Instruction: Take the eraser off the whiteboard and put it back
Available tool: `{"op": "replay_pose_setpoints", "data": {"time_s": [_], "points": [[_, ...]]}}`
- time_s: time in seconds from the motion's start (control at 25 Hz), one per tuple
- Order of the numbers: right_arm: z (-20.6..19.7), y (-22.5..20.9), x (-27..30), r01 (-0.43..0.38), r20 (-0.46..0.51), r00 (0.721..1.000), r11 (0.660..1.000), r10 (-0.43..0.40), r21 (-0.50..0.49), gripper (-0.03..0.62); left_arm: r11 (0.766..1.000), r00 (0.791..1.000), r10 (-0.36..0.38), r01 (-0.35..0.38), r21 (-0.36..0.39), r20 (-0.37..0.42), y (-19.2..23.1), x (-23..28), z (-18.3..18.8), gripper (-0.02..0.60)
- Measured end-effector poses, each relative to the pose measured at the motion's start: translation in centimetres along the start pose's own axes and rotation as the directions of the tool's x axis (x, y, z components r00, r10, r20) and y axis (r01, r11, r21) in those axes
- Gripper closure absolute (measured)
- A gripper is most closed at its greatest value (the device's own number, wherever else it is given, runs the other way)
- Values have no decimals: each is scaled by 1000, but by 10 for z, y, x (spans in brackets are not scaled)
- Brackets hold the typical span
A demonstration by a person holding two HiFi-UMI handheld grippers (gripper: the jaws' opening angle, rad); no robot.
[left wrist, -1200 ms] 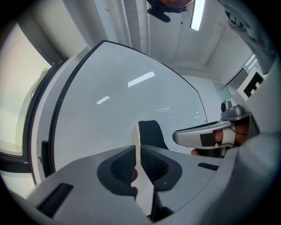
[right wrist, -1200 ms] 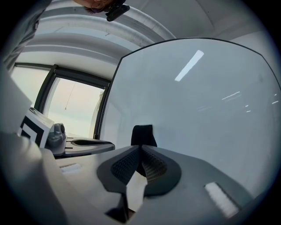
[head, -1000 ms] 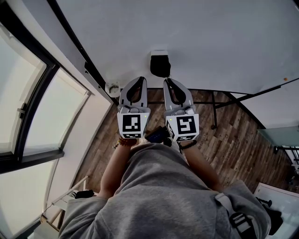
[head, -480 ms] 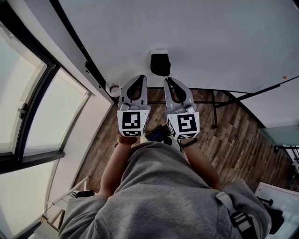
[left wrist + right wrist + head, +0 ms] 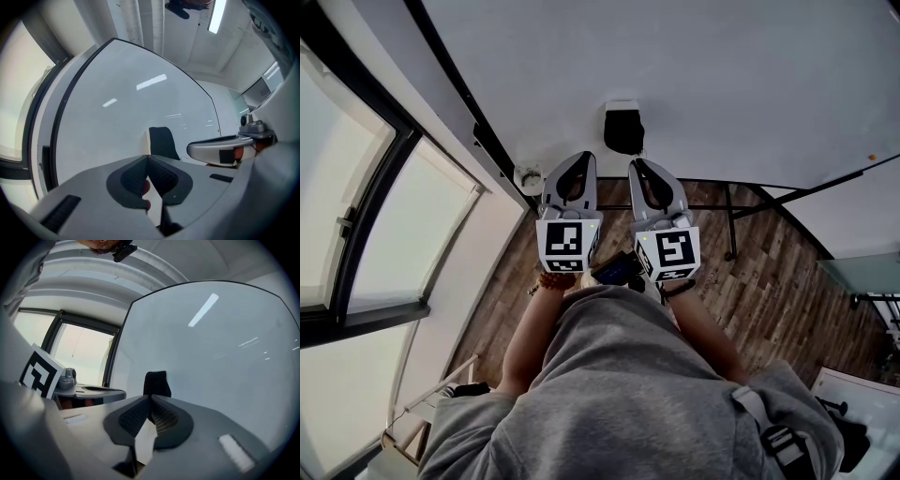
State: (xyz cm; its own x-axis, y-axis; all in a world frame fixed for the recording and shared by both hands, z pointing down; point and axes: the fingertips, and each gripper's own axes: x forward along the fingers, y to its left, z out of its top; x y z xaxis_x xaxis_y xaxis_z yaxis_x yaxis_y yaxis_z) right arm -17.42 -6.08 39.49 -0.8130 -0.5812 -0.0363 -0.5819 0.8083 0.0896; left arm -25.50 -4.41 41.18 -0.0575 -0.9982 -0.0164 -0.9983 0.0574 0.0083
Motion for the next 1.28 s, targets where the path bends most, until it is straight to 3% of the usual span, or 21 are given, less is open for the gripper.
{"op": "replay_pose_setpoints", "data": {"time_s": [1.28], "points": [[-5, 10, 2, -42, -9, 999, 999, 41, -6, 565, 1000, 1000, -1, 0, -23, -30, 5, -1, -12, 574]]}}
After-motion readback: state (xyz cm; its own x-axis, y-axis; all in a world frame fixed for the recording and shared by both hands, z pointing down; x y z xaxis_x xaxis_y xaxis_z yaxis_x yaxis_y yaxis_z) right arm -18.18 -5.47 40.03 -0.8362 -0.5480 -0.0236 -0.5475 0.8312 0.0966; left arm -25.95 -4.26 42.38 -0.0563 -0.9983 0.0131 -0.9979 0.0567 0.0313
